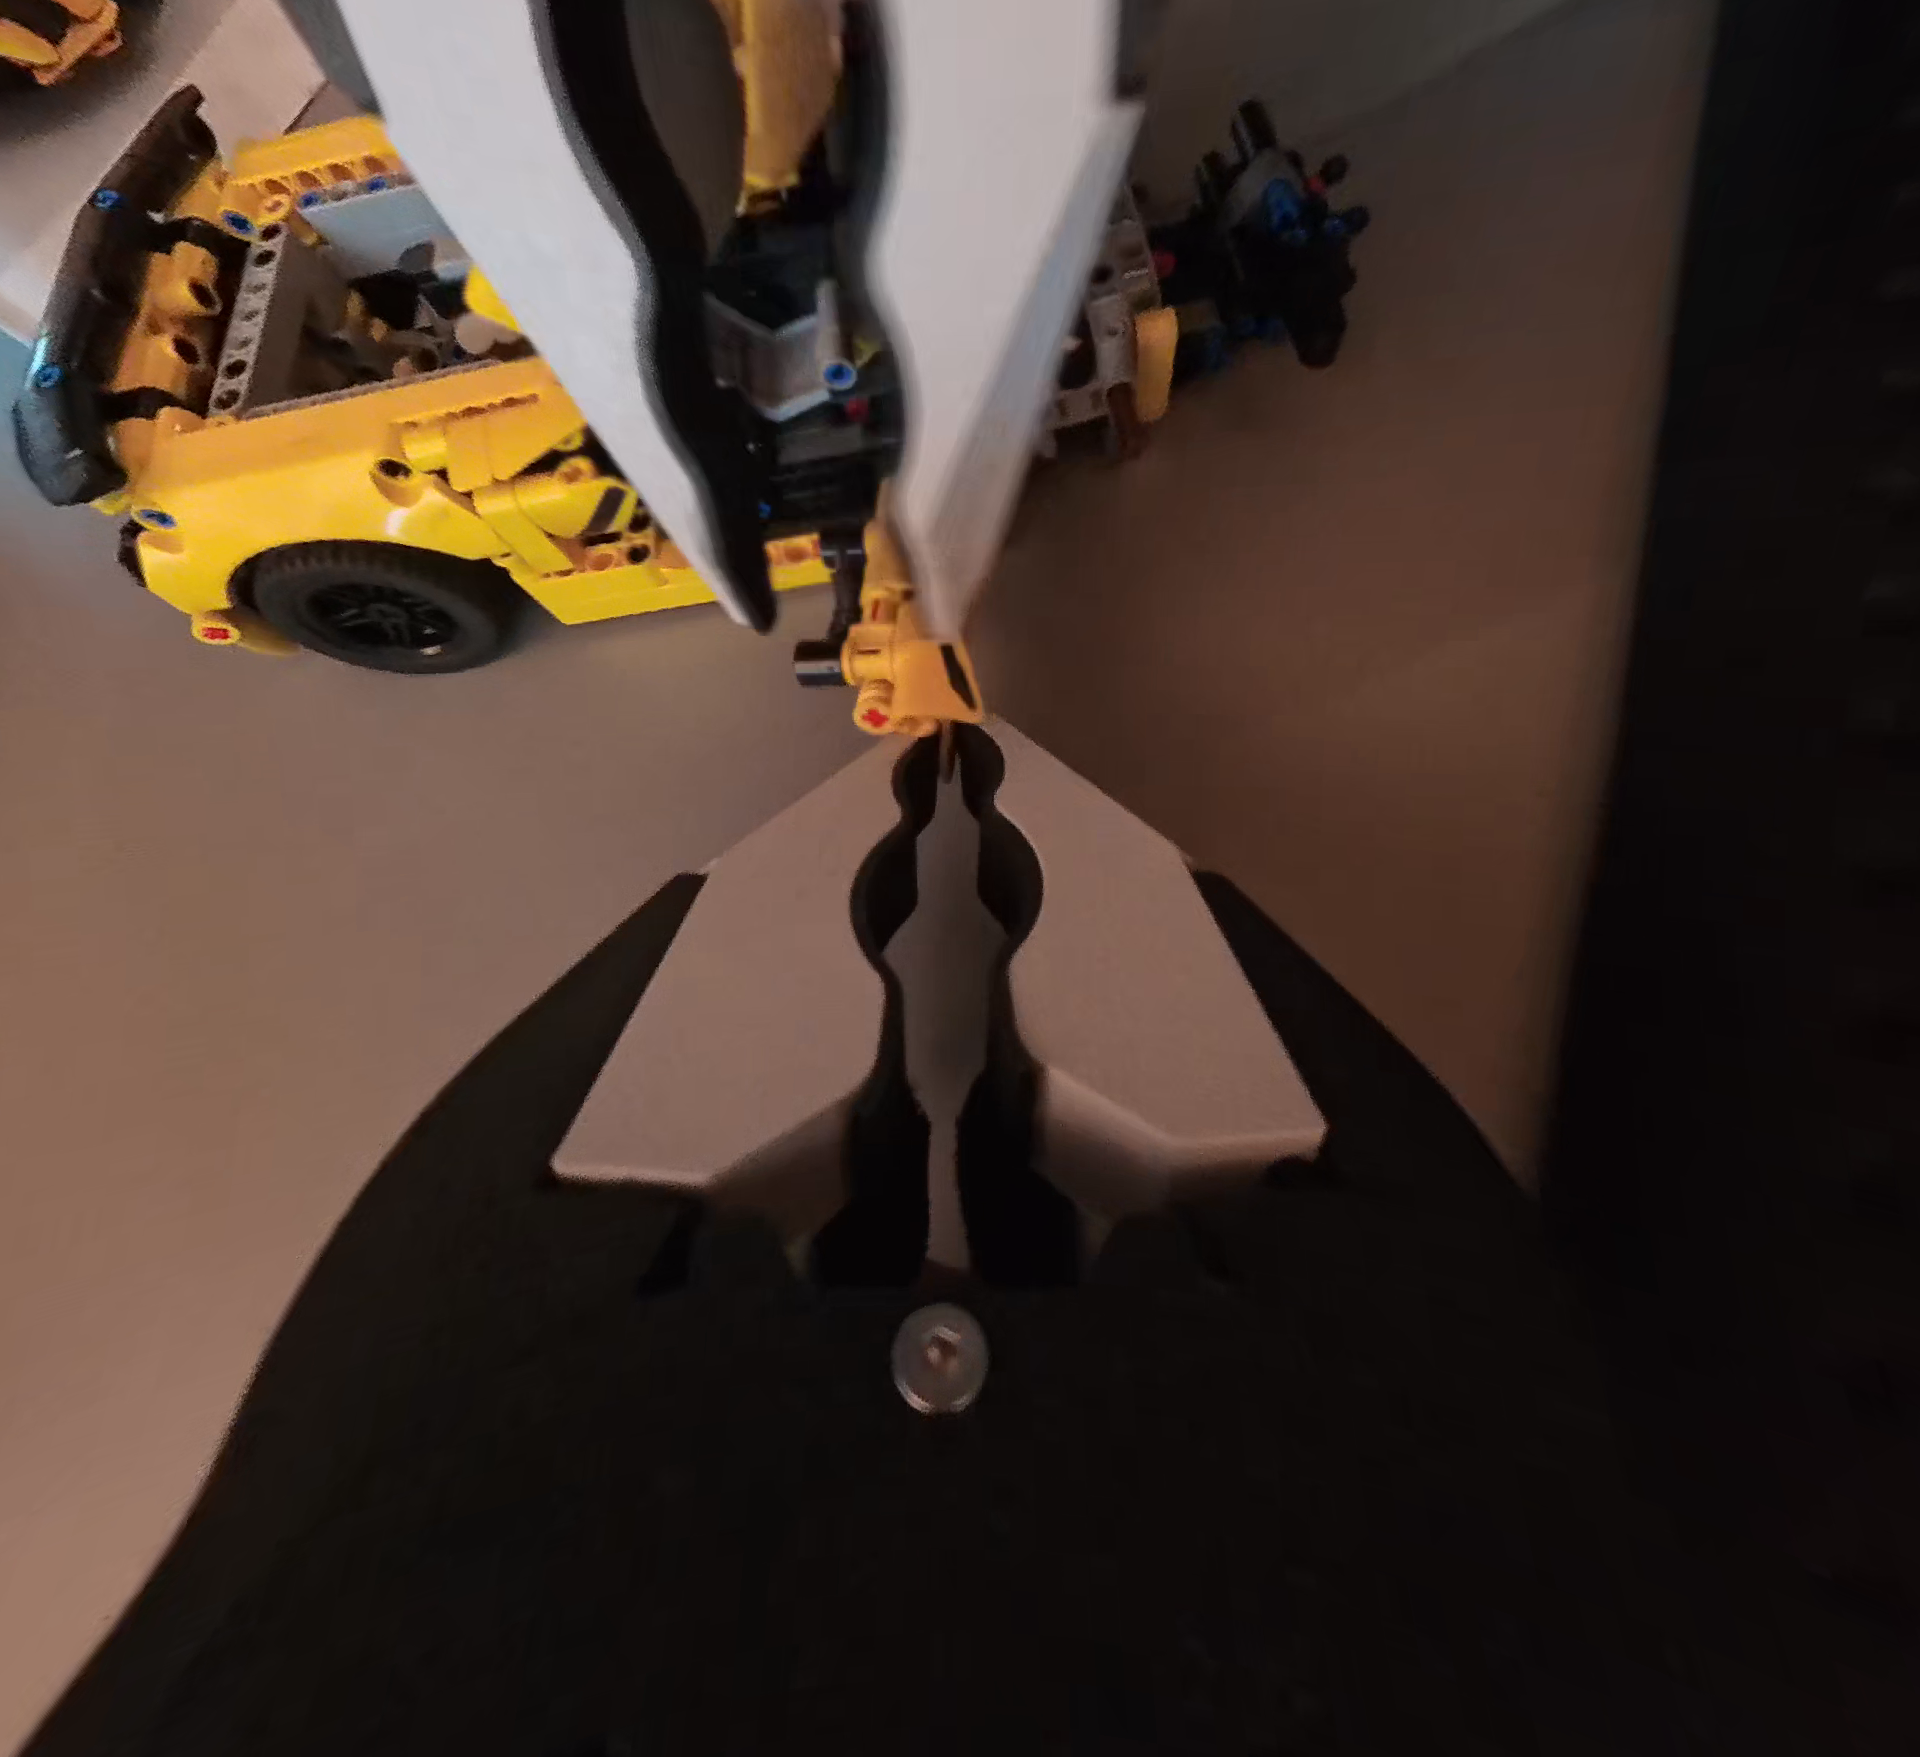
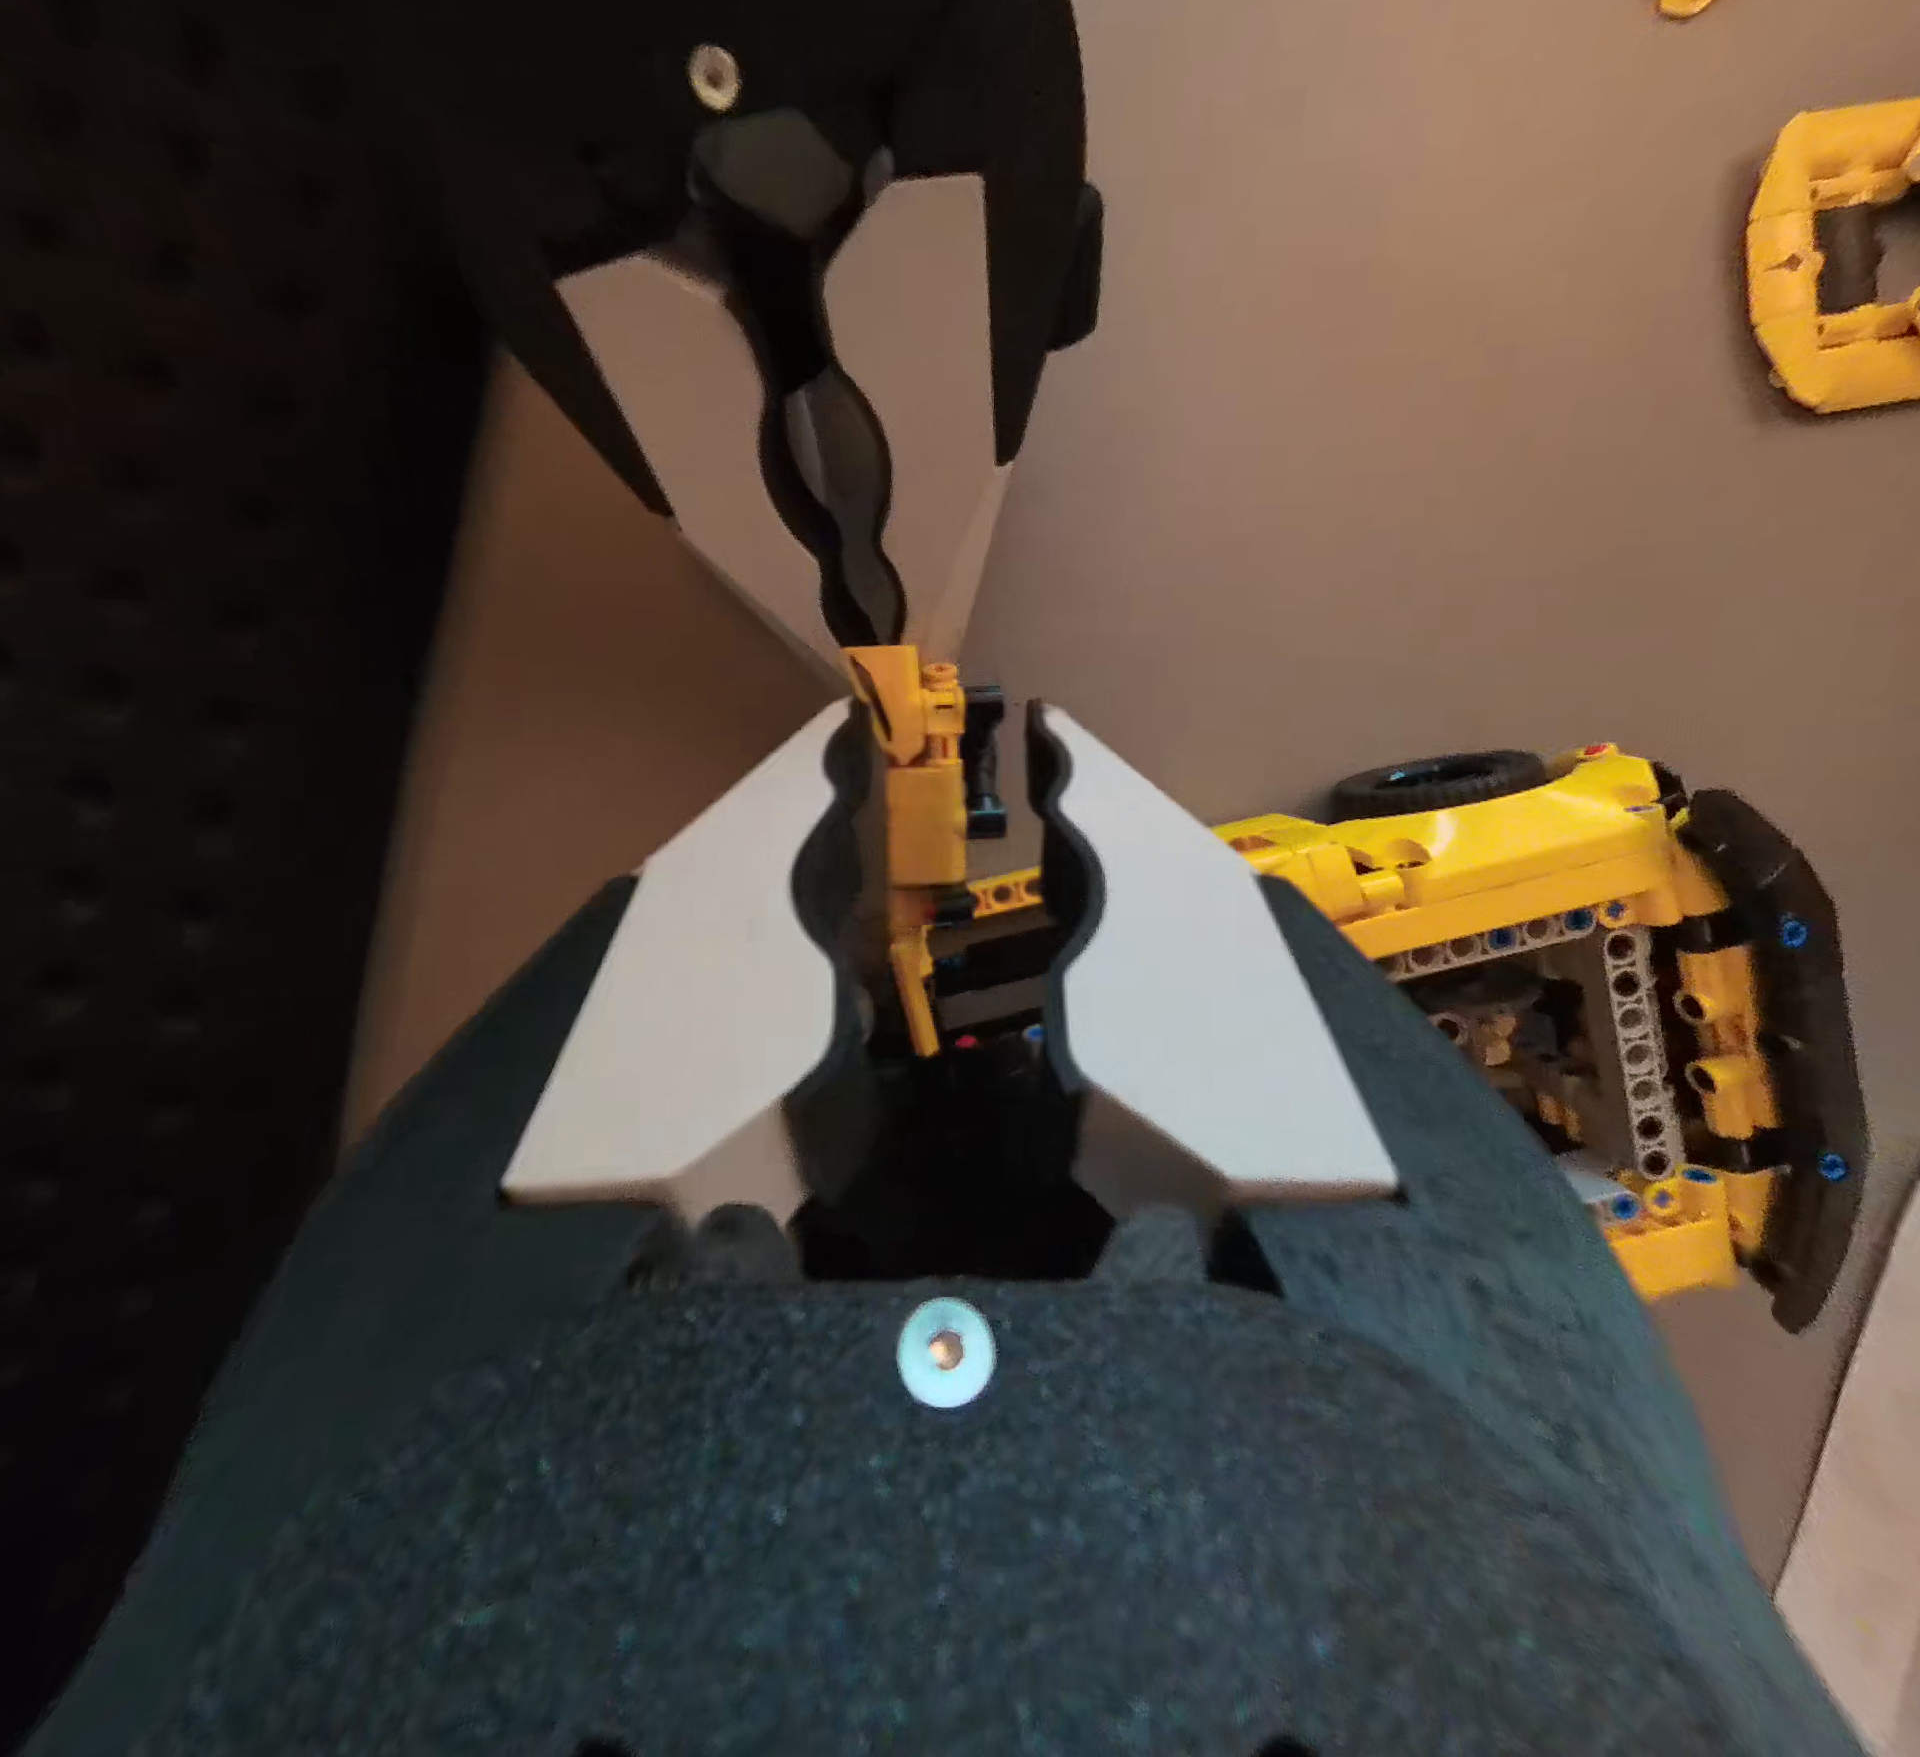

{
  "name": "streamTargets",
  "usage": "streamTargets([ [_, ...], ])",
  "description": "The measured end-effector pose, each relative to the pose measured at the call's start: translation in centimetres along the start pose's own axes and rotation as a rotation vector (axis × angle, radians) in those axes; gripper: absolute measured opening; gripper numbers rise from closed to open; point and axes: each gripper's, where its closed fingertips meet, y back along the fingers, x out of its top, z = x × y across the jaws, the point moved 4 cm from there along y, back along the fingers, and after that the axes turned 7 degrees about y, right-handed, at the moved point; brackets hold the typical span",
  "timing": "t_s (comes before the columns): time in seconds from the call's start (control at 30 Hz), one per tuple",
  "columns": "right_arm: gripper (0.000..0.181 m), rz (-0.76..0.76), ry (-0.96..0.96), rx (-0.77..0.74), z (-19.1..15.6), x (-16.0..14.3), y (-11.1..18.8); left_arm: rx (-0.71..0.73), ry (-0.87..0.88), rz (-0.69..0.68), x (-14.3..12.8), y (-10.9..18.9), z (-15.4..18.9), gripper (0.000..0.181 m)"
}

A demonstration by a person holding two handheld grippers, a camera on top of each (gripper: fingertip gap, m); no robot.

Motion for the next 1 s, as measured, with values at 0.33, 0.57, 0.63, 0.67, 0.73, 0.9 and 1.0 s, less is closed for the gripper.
streamTargets([
  [0.33,0.022,-0.022,-0.027,0.074,0.1,-0.6,-1.1,0.017,-0.122,0.0,-0.1,-0.1,0.7,0.001],
  [0.57,0.011,-0.067,0.056,-0.053,0.5,-0.5,-1.3,0.084,-0.141,-0.016,-0.2,-0.3,0.2,0.001],
  [0.63,0.01,-0.102,0.052,-0.087,0.6,-0.4,-1.8,0.093,-0.147,-0.03,-0.4,-0.5,0.2,0.002],
  [0.67,0.009,-0.118,0.067,-0.108,0.7,-0.3,-1.9,0.093,-0.143,-0.034,-0.5,-0.5,0.2,0.002],
  [0.73,0.008,-0.143,0.082,-0.159,0.9,-0.2,-2.1,0.105,-0.139,-0.04,-0.6,-0.4,-0.1,0.001],
  [0.9,0.008,-0.156,0.005,-0.19,1.3,-0.1,-2.5,0.131,-0.138,-0.047,-0.6,-0.5,-0.3,0.002],
  [1.0,0.011,-0.104,-0.048,-0.138,1.1,-0.3,-1.8,0.133,-0.112,-0.032,-0.6,-0.4,-0.6,0.001],
])
